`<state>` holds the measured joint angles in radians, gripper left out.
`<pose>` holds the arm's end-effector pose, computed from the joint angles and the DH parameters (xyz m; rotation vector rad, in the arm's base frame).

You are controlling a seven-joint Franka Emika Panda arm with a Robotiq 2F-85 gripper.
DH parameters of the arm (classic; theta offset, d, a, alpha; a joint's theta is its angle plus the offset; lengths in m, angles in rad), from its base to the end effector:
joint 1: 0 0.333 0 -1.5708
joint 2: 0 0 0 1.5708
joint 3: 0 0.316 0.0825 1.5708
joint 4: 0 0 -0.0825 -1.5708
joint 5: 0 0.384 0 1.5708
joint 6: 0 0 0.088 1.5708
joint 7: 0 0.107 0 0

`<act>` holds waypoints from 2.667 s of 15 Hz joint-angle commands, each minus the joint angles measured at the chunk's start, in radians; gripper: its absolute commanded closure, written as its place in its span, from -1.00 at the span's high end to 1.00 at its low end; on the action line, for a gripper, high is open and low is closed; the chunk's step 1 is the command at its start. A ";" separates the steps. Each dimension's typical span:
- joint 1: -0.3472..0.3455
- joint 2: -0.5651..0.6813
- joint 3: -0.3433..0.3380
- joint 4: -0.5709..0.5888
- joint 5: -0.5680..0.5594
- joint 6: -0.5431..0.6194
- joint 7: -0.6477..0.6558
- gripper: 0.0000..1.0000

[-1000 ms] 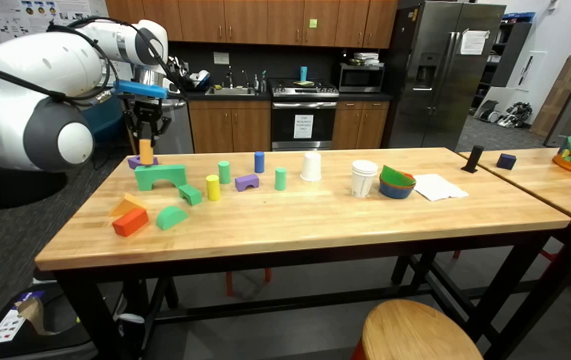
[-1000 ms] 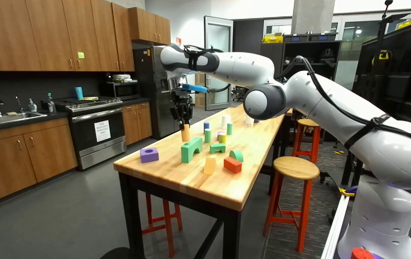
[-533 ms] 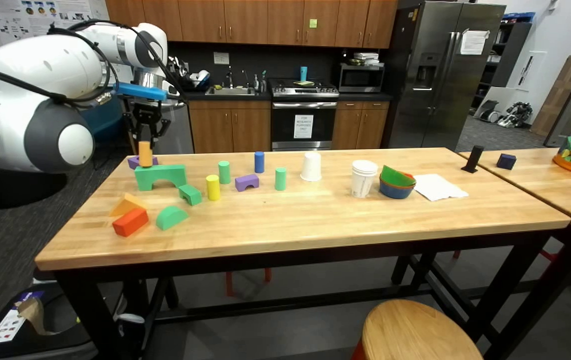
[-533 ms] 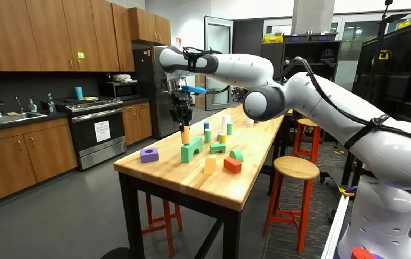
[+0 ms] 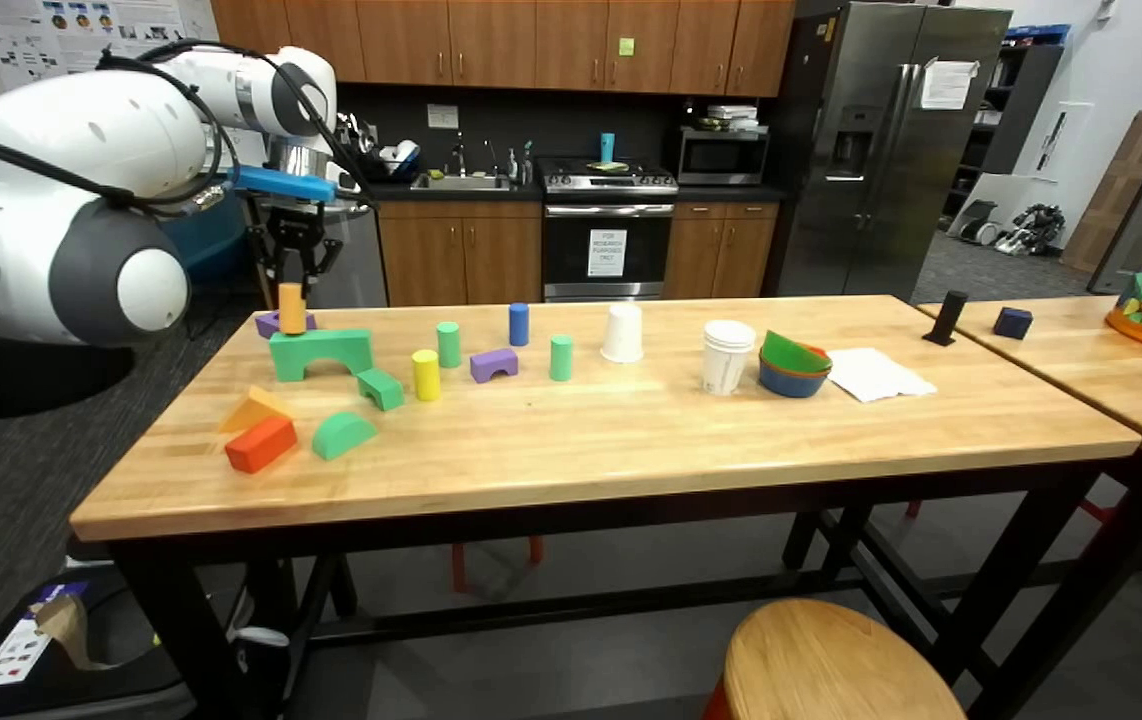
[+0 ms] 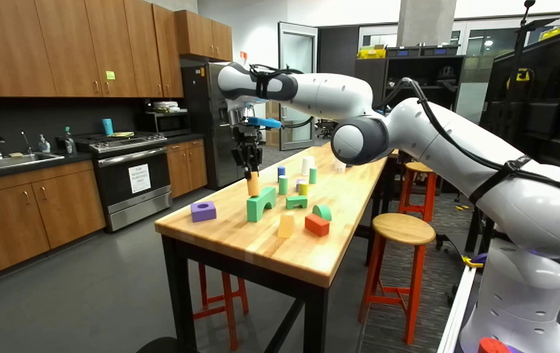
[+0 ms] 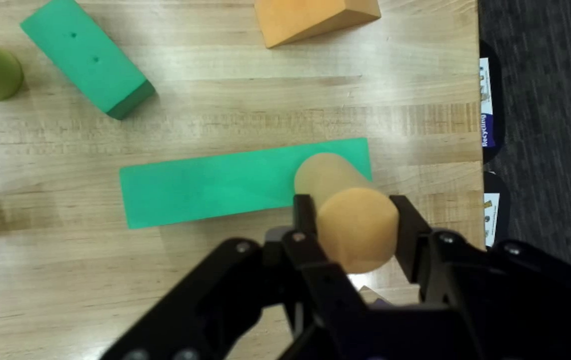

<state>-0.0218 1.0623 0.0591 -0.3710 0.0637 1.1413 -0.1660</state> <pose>0.7386 0.0091 0.4225 -2.9623 -0.2952 0.4214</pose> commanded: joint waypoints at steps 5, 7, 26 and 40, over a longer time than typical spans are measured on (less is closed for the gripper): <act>-0.011 -0.007 0.007 -0.018 0.010 0.008 0.000 -0.70; -0.005 -0.009 0.004 -0.018 0.005 0.012 -0.001 -0.70; 0.014 -0.037 -0.004 -0.014 -0.007 0.031 0.007 -0.70; 0.013 -0.040 0.002 0.003 0.004 -0.003 -0.003 -0.70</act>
<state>-0.0039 1.0291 0.0591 -0.3681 0.0636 1.1634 -0.1657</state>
